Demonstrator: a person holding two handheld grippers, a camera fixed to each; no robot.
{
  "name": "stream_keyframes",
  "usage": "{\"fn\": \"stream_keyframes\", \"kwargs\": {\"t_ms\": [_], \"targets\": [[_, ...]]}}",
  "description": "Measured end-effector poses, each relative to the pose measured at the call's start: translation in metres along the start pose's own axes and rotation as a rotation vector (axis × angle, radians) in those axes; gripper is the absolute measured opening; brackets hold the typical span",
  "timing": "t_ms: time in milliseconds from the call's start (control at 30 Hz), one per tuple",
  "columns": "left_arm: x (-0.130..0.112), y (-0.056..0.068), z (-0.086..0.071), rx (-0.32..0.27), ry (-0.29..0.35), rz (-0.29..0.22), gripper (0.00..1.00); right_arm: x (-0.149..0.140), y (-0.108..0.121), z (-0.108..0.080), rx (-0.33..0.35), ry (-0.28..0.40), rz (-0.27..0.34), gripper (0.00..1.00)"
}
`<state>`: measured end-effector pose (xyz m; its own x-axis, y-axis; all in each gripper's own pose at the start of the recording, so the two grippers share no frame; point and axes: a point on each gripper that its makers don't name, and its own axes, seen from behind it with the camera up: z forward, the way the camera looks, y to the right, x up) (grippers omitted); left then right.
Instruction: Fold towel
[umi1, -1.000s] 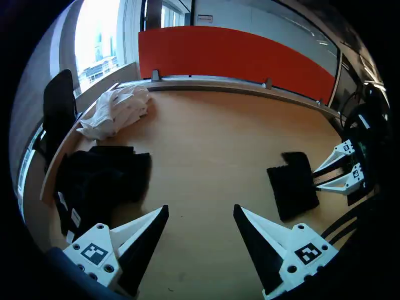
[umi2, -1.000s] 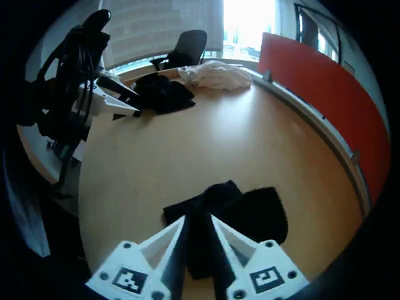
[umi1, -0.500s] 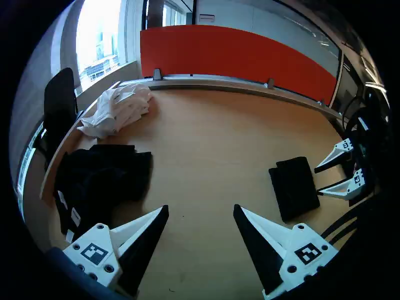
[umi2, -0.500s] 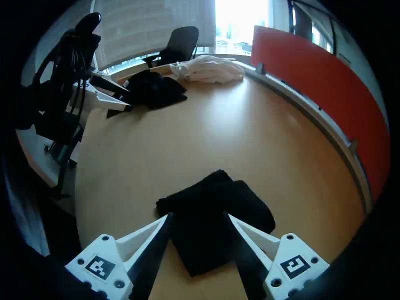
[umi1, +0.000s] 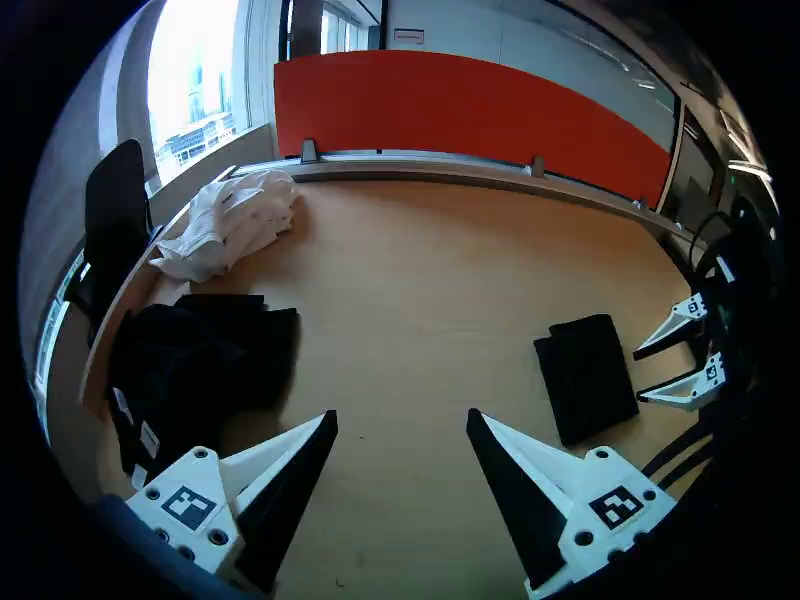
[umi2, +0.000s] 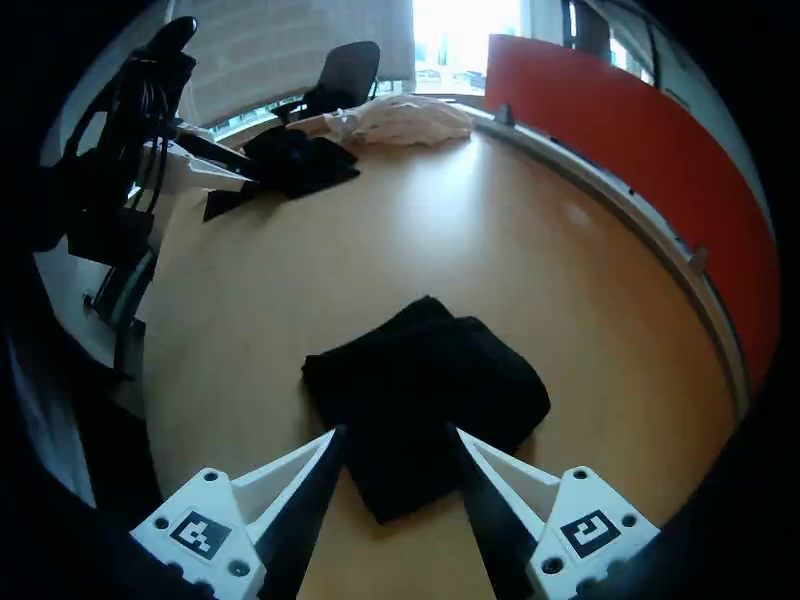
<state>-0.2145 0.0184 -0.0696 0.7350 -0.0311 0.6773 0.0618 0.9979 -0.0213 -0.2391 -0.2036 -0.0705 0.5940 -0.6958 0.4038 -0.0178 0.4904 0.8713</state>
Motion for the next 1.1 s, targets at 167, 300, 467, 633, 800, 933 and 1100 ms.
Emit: {"fn": "stream_keyframes", "kwargs": {"t_ms": [167, 300, 467, 633, 800, 933, 1100], "targets": [[0.000, 0.002, 0.001, -0.002, -0.001, 0.004, 0.96, -0.015, 0.000, 0.000, -0.006, -0.019, 0.013, 0.74], [0.000, 0.003, 0.001, -0.003, -0.001, 0.006, 0.96, -0.026, -0.001, -0.001, -0.011, -0.035, 0.021, 0.74], [0.000, 0.004, 0.002, -0.005, -0.001, 0.008, 0.96, -0.041, -0.003, -0.001, -0.015, -0.060, 0.027, 0.74], [0.000, 0.006, 0.002, -0.006, -0.003, 0.010, 0.96, -0.055, -0.005, -0.001, -0.018, -0.082, 0.035, 0.74], [-0.001, 0.007, 0.002, -0.007, -0.004, 0.013, 0.96, -0.063, -0.005, -0.001, -0.021, -0.093, 0.043, 0.74], [-0.002, 0.007, 0.002, -0.009, -0.006, 0.012, 0.96, -0.071, -0.005, 0.000, -0.026, -0.106, 0.048, 0.63], [-0.003, 0.008, 0.002, -0.010, -0.006, 0.010, 0.96, -0.080, -0.004, 0.002, -0.036, -0.119, 0.060, 0.50]]}}
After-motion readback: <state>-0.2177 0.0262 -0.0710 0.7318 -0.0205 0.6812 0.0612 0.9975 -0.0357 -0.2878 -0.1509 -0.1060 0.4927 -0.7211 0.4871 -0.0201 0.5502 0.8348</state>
